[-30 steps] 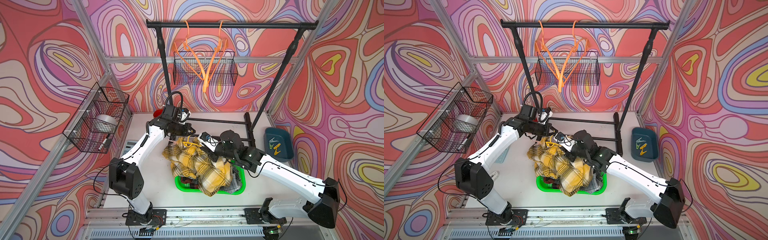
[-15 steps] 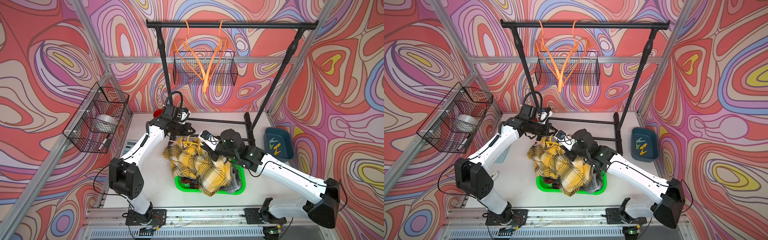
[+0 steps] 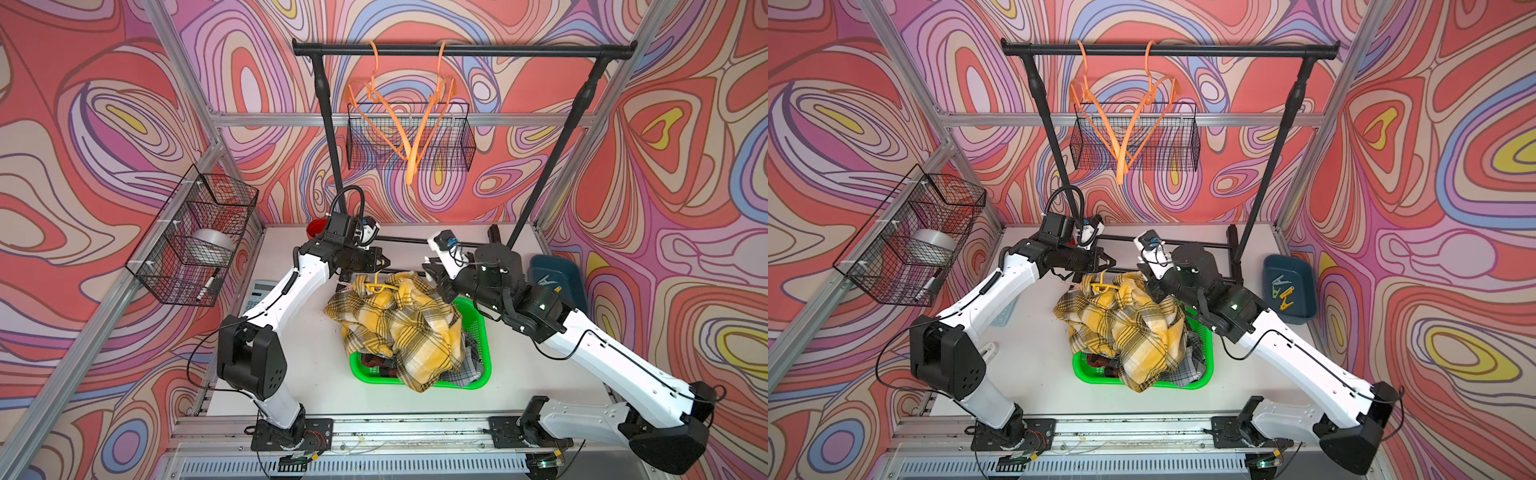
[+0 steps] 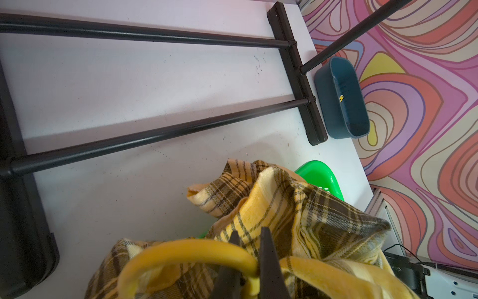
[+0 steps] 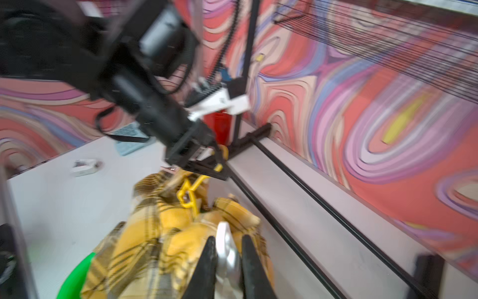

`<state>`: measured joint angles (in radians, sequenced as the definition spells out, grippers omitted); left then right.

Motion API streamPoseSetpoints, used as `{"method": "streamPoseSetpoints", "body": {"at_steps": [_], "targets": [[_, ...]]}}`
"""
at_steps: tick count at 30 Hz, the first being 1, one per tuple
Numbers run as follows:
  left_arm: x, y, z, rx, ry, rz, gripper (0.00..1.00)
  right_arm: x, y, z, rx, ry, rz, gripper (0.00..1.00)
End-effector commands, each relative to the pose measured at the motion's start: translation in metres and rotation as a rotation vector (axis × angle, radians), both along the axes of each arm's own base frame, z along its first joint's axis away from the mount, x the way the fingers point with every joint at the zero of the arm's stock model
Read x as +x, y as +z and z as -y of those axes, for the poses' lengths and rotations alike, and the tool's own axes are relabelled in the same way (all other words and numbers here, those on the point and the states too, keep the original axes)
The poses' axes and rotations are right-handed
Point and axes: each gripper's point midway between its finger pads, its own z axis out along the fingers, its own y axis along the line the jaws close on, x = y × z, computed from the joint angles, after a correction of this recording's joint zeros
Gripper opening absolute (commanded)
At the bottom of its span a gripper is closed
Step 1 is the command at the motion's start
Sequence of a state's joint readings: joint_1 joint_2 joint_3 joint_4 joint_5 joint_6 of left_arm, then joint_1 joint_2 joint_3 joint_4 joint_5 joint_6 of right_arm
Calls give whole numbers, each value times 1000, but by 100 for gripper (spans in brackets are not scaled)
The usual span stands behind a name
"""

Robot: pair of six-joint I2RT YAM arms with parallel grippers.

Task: Remove the clothespins securing long-sleeve shirts to the hanger
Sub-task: Place the clamp in the storage box.

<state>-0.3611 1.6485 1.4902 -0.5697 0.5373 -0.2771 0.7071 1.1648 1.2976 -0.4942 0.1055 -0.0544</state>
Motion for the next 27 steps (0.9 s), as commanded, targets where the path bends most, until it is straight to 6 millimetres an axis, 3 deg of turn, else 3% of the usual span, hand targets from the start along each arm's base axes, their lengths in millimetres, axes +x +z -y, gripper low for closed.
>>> {"method": "streamPoseSetpoints", "body": {"at_steps": [1,4,7,14,19,22,27], "targets": [[-2,23,-2,-30,12,73,0,23,-33,91,84,-360,-169,0],[-2,37,-2,-49,14,115,0,42,-66,150,159,-548,-278,0],[-2,49,0,-78,5,150,0,56,-94,194,178,-698,-355,0],[-8,74,-3,-133,1,249,0,79,-131,305,288,-1052,-329,0],[-8,88,-16,-207,15,280,0,93,-153,357,258,-1233,-272,0],[-5,93,-21,-259,29,284,0,102,-177,386,260,-1312,-283,0],[-5,94,-19,-292,15,283,0,123,-211,419,214,-1388,-311,0]]}}
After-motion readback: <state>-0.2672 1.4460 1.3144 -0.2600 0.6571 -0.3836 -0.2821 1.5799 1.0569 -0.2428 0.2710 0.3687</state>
